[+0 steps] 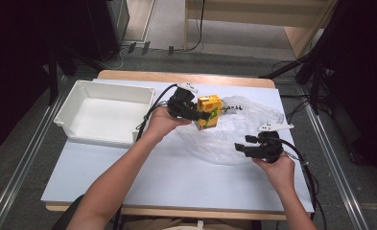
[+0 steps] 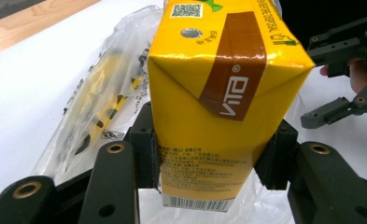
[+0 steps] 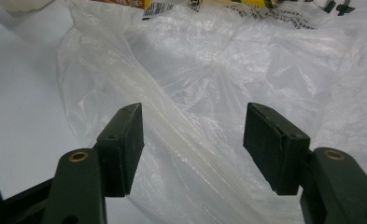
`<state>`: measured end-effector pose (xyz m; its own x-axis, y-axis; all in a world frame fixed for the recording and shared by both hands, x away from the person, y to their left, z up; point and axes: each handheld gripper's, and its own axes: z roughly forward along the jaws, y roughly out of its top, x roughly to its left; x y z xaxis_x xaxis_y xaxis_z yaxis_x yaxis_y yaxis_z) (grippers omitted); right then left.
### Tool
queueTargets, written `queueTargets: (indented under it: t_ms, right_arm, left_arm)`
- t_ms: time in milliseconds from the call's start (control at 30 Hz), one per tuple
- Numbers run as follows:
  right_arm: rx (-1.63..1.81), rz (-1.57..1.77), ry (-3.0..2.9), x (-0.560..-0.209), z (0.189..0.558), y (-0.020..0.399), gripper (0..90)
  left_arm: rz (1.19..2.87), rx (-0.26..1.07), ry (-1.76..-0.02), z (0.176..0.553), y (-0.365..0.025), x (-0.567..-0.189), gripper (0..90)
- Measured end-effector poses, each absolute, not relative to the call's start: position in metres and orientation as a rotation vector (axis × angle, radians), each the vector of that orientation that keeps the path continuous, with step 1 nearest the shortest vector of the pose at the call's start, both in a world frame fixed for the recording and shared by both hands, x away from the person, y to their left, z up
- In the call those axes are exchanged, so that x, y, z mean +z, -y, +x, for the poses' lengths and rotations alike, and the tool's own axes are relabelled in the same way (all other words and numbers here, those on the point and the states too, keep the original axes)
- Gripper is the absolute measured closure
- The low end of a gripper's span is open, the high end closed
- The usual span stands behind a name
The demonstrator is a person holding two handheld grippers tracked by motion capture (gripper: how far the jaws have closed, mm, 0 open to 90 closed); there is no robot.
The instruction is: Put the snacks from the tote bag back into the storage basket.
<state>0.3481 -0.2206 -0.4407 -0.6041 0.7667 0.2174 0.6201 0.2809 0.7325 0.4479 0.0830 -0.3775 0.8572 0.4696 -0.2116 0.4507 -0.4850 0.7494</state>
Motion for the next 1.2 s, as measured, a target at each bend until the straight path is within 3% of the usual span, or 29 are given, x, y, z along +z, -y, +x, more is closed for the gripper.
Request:
queueTargets:
  t_ms: [1200]
  right_arm:
    - [1.241, 1.223, -2.434, -0.437, 0.366, 0.203, 39.3]
  left_arm:
    - [2.108, 0.101, -0.749, 0.438, -0.138, -0.363, 52.4]
